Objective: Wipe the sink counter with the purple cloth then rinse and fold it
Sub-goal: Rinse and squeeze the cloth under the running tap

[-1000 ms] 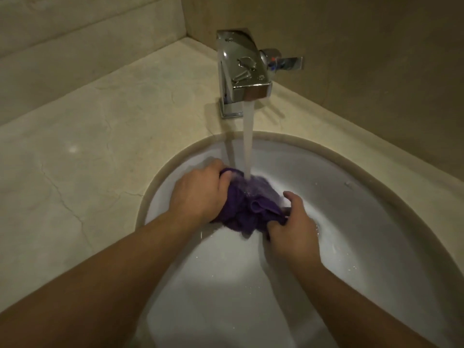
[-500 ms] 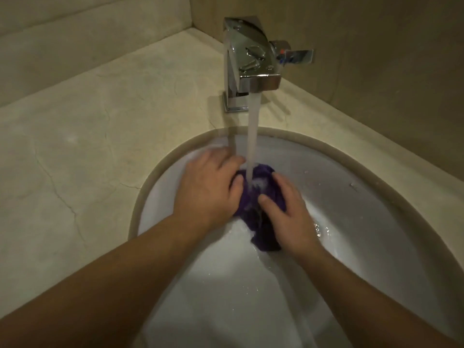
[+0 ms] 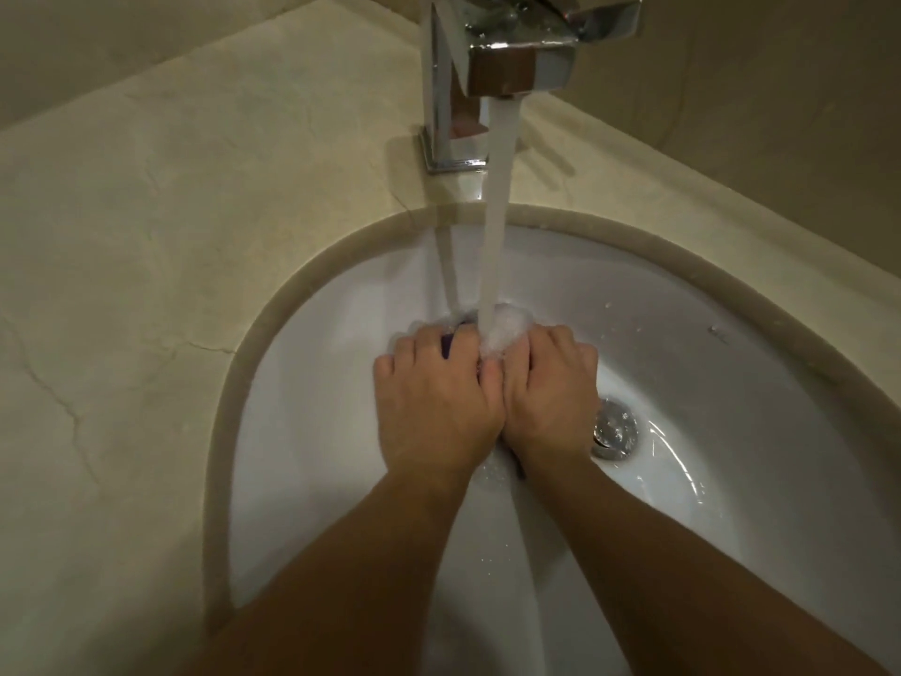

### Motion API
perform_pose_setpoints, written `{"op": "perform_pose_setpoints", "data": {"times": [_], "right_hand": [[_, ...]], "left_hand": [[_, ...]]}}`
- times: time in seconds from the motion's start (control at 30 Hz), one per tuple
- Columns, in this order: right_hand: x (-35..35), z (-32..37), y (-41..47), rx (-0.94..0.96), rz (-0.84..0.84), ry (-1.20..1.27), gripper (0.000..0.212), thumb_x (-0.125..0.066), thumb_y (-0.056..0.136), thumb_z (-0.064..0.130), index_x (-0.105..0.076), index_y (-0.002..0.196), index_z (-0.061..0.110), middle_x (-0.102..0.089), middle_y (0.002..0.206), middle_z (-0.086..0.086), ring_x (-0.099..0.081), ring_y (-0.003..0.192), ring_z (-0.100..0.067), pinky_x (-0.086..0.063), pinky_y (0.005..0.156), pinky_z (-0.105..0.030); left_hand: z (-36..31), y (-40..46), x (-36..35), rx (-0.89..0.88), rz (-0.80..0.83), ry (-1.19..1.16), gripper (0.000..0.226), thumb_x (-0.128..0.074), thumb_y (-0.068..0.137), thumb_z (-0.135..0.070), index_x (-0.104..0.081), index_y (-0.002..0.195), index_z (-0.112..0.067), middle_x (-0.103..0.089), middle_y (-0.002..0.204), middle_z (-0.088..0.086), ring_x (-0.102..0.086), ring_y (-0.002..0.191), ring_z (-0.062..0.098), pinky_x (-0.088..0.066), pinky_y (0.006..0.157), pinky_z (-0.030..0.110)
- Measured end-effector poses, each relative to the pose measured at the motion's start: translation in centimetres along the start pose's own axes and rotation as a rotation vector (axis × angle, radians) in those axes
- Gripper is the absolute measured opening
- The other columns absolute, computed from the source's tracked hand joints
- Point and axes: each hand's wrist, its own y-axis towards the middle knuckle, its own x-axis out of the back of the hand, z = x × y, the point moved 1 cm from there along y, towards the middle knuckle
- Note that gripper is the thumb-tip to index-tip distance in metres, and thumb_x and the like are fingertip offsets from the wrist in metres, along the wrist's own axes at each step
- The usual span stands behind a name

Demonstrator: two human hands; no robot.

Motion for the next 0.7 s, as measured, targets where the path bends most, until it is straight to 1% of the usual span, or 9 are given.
{"op": "perform_pose_setpoints", "data": {"times": [0.1, 0.17, 0.2, 0.27, 0.33, 0.4, 0.47, 0.57, 0.7], "right_hand": [[0.5, 0.2, 0.1, -0.037, -0.024, -0.009, 0.032, -0.041, 0.101, 0.033, -0.064, 0.094, 0.013, -0.063, 0.097, -0.006, -0.049, 0.093, -0.032, -0.044, 0.077, -0.042], [1.2, 0.6, 0.6, -0.038, 0.01, -0.012, 0.022, -0.05, 0.1, 0.032, -0.063, 0.091, 0.017, -0.063, 0.098, -0.002, -0.047, 0.097, -0.027, -0.046, 0.079, -0.043], [1.6, 0.9, 0.9, -0.03, 0.051, -0.024, 0.022, -0.051, 0.099, 0.036, -0.064, 0.092, 0.02, -0.063, 0.099, 0.001, -0.044, 0.1, -0.021, -0.046, 0.083, -0.042], [2.0, 1.5, 1.4, 0.007, 0.108, -0.066, 0.036, -0.043, 0.095, 0.049, -0.067, 0.1, 0.023, -0.065, 0.105, 0.003, -0.042, 0.104, -0.012, -0.044, 0.095, -0.042], [2.2, 1.8, 1.7, 0.062, 0.11, -0.14, 0.05, -0.031, 0.091, 0.05, -0.069, 0.101, 0.018, -0.068, 0.101, -0.004, -0.057, 0.103, -0.023, -0.041, 0.097, -0.045], [1.7, 1.7, 1.7, 0.143, 0.089, -0.247, 0.045, -0.034, 0.09, 0.042, -0.069, 0.095, 0.014, -0.068, 0.087, -0.008, -0.065, 0.087, -0.031, -0.047, 0.086, -0.047], [1.6, 1.4, 1.9, 0.186, 0.057, -0.253, 0.036, -0.04, 0.088, 0.035, -0.067, 0.086, 0.013, -0.064, 0.075, -0.009, -0.064, 0.073, -0.031, -0.052, 0.075, -0.046], [1.5, 1.2, 1.8, 0.244, 0.061, -0.341, 0.037, -0.038, 0.09, 0.036, -0.07, 0.091, 0.017, -0.065, 0.077, -0.007, -0.064, 0.076, -0.032, -0.05, 0.073, -0.047], [1.9, 1.5, 1.8, 0.273, -0.192, -0.15, 0.021, -0.045, 0.087, 0.031, -0.063, 0.084, 0.021, -0.064, 0.071, -0.006, -0.061, 0.068, -0.031, -0.054, 0.066, -0.042]], "left_hand": [[-0.5, 0.6, 0.3, 0.022, 0.07, 0.079, 0.046, -0.025, 0.094, -0.043, -0.063, 0.105, -0.019, -0.064, 0.097, 0.009, -0.056, 0.089, 0.027, -0.041, 0.078, 0.041], [-0.8, 1.1, 0.3, 0.051, 0.116, 0.091, 0.05, -0.021, 0.096, -0.046, -0.064, 0.106, -0.021, -0.064, 0.099, 0.008, -0.057, 0.091, 0.026, -0.041, 0.081, 0.041], [-0.9, 1.4, 0.4, 0.068, 0.138, 0.106, 0.047, -0.024, 0.096, -0.048, -0.063, 0.107, -0.023, -0.064, 0.101, 0.006, -0.057, 0.093, 0.025, -0.041, 0.082, 0.041], [-1.1, 1.6, 0.1, 0.07, 0.223, 0.164, 0.034, -0.042, 0.093, -0.049, -0.061, 0.111, -0.026, -0.063, 0.106, 0.003, -0.056, 0.1, 0.023, -0.039, 0.086, 0.039], [-1.1, 1.8, -0.1, 0.092, 0.254, 0.188, 0.031, -0.045, 0.094, -0.046, -0.059, 0.113, -0.026, -0.062, 0.108, 0.002, -0.055, 0.104, 0.022, -0.039, 0.088, 0.038], [-1.3, 2.0, 0.0, 0.113, 0.233, 0.191, 0.039, -0.035, 0.098, -0.045, -0.066, 0.106, -0.024, -0.067, 0.103, 0.004, -0.059, 0.101, 0.023, -0.04, 0.084, 0.039], [-1.4, 2.0, -0.4, 0.107, 0.147, 0.165, 0.047, -0.032, 0.098, -0.043, -0.072, 0.091, -0.019, -0.07, 0.091, 0.007, -0.063, 0.09, 0.027, -0.042, 0.077, 0.039], [-1.1, 1.6, -1.4, 0.048, -0.014, 0.136, 0.038, -0.045, 0.097, -0.038, -0.072, 0.083, -0.014, -0.069, 0.082, 0.011, -0.062, 0.08, 0.031, -0.042, 0.076, 0.04], [-0.7, 1.6, -1.7, 0.065, -0.002, 0.092, 0.036, -0.048, 0.096, -0.038, -0.072, 0.084, -0.014, -0.069, 0.083, 0.01, -0.062, 0.081, 0.03, -0.044, 0.077, 0.04]]}}
